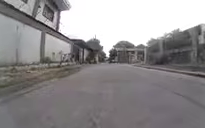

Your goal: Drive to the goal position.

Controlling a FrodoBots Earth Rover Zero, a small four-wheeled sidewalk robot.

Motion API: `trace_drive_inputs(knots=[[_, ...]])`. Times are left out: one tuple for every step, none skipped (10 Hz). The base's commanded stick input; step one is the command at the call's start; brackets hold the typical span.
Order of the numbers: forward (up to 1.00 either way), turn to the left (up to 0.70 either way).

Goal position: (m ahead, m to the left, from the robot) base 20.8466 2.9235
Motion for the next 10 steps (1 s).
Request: trace_drive_inputs(knots=[[0.7,0.0],[0.7,0.0],[0.7,0.0],[0.7,0.0],[0.7,0.0],[0.7,0.0],[0.7,0.0],[0.7,0.0],[0.7,0.0],[0.7,0.0]])
